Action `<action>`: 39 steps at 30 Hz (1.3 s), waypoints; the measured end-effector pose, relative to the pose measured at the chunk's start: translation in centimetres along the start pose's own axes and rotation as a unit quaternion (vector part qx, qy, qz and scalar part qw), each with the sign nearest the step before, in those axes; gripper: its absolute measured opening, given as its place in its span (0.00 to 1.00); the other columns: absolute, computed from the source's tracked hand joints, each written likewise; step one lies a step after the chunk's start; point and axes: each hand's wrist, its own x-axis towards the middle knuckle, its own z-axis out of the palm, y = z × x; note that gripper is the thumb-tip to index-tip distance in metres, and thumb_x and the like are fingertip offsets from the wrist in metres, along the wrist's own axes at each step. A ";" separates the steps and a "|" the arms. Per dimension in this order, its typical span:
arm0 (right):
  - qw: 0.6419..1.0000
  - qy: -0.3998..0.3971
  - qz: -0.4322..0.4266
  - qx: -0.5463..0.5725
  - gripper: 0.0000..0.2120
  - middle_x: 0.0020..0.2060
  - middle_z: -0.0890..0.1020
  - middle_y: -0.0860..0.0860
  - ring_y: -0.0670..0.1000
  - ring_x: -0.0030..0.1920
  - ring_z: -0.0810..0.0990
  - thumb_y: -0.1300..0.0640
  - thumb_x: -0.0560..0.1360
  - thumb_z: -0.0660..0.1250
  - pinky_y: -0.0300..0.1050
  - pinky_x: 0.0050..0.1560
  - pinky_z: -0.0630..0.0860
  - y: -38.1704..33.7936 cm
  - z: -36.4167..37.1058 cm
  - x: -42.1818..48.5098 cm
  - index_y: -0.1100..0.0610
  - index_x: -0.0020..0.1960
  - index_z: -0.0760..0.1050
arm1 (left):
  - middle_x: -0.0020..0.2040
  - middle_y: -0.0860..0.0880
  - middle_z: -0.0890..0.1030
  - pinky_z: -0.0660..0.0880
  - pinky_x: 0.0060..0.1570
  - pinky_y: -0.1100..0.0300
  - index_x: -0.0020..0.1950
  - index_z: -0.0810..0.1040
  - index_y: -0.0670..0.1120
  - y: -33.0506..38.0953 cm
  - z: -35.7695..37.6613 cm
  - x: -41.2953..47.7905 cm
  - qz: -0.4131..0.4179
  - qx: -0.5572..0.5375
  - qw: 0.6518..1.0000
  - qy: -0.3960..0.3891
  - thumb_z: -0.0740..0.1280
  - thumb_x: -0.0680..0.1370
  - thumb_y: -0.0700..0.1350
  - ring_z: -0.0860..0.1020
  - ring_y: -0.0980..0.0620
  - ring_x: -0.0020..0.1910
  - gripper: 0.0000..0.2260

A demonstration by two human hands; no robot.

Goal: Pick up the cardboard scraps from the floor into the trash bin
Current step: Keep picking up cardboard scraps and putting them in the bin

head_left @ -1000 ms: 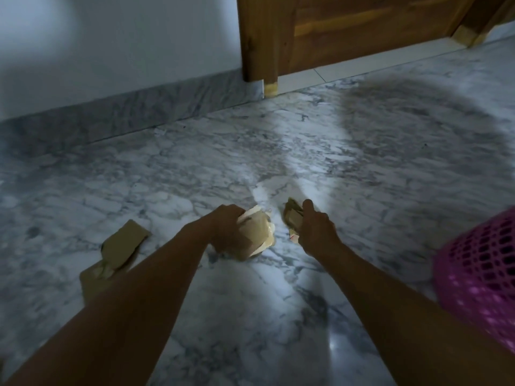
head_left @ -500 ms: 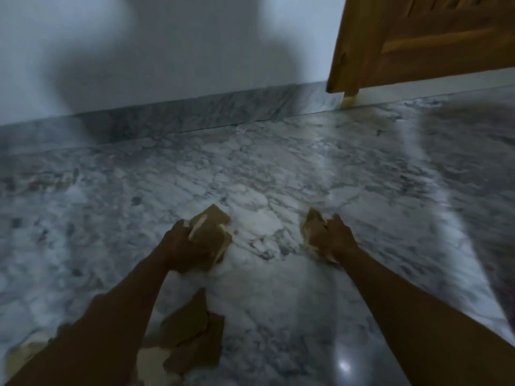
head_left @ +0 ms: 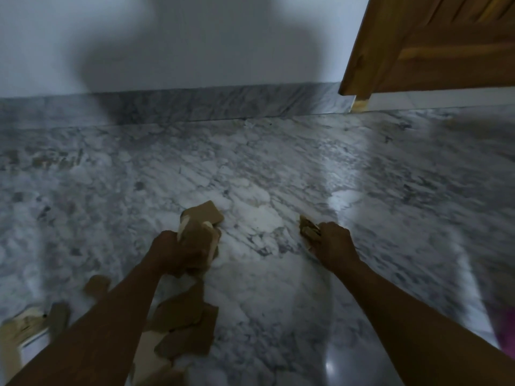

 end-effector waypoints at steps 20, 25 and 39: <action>0.977 -0.171 0.121 0.047 0.32 0.68 0.70 0.61 0.62 0.70 0.62 0.34 0.75 0.55 0.58 0.71 0.59 1.1 -2.2 4.5 0.55 0.69 0.70 | 0.50 0.44 0.85 0.82 0.51 0.47 0.53 0.81 0.46 9.4 -2.8 -0.1 -0.021 0.099 0.943 -0.316 0.83 0.59 0.52 0.84 0.44 0.50 0.27; 0.967 -0.155 0.167 0.111 0.34 0.76 0.58 0.62 0.66 0.72 0.61 0.36 0.74 0.62 0.54 0.66 0.67 0.9 -1.8 4.8 0.54 0.73 0.67 | 0.44 0.47 0.84 0.82 0.38 0.56 0.49 0.81 0.46 11.8 -1.9 -0.3 0.066 0.027 0.963 -0.258 0.80 0.66 0.46 0.84 0.52 0.40 0.15; 0.957 -0.132 0.225 0.124 0.28 0.71 0.63 0.64 0.64 0.63 0.72 0.42 0.76 0.68 0.46 0.52 0.69 0.6 -1.4 6.5 0.60 0.67 0.72 | 0.44 0.45 0.84 0.80 0.48 0.55 0.48 0.83 0.48 10.6 5.4 6.3 0.015 0.010 0.996 0.089 0.66 0.66 0.68 0.82 0.45 0.48 0.26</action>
